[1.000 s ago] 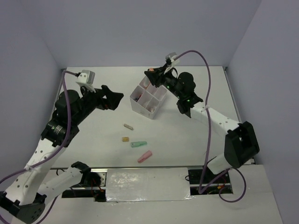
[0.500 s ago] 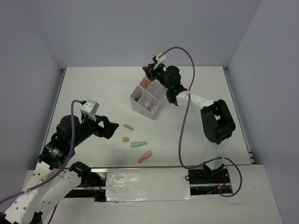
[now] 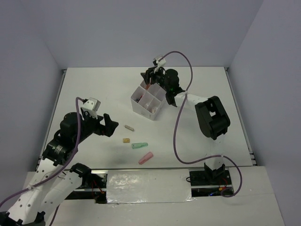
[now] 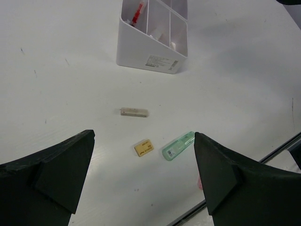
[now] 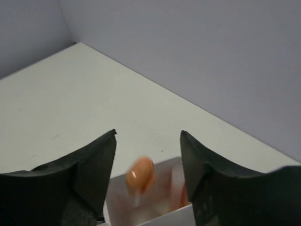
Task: Sort the stationery into containers
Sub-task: Place the pen in the storage box.
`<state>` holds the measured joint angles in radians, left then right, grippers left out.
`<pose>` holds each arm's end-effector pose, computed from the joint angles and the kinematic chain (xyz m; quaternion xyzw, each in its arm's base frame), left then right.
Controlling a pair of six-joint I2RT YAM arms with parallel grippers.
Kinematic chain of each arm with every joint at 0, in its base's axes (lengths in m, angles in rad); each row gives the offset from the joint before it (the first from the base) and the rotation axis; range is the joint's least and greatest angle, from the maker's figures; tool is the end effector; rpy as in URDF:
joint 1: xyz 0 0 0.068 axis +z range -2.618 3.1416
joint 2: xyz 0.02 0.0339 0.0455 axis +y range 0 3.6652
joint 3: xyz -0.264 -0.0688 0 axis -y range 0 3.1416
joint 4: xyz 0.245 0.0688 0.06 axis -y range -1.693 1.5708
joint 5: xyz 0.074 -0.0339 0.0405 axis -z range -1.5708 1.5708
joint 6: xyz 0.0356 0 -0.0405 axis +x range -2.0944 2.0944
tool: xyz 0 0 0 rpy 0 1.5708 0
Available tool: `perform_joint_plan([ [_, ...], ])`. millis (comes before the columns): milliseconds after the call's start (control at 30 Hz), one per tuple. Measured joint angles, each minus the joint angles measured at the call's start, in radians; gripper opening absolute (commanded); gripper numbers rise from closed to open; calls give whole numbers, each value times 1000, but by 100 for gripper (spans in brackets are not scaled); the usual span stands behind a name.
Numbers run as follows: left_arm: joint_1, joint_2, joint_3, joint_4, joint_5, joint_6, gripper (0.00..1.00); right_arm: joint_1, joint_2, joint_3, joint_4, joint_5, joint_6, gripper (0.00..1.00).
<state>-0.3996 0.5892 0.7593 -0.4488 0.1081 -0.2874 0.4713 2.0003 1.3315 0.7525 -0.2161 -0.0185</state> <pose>0.1247 -0.0568 0.3307 0.0772 0.7942 -0.2431 0.5515 0.4133 0.2192 0.2578 -0.2402 0.6336 0.2354 0.6967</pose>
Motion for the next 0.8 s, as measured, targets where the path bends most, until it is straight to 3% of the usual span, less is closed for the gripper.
perform_joint_plan([
  [333,40,38,0,-2,-42,-17,99,2,-11,-13,-10,-2,3,83],
  [467,99,66,29,-72,-255,-102,99,46,-82,36,-289,21,-32,83],
  [533,145,81,53,-119,-393,-160,99,105,-125,93,-472,23,-68,83],
  [633,194,69,65,-169,-547,-219,99,253,-258,54,-629,42,-133,83],
  [700,203,46,65,-181,-576,-233,99,363,-335,-1,-679,74,-161,81],
  [800,211,16,65,-168,-552,-220,99,497,-351,-24,-733,136,-172,69],
])
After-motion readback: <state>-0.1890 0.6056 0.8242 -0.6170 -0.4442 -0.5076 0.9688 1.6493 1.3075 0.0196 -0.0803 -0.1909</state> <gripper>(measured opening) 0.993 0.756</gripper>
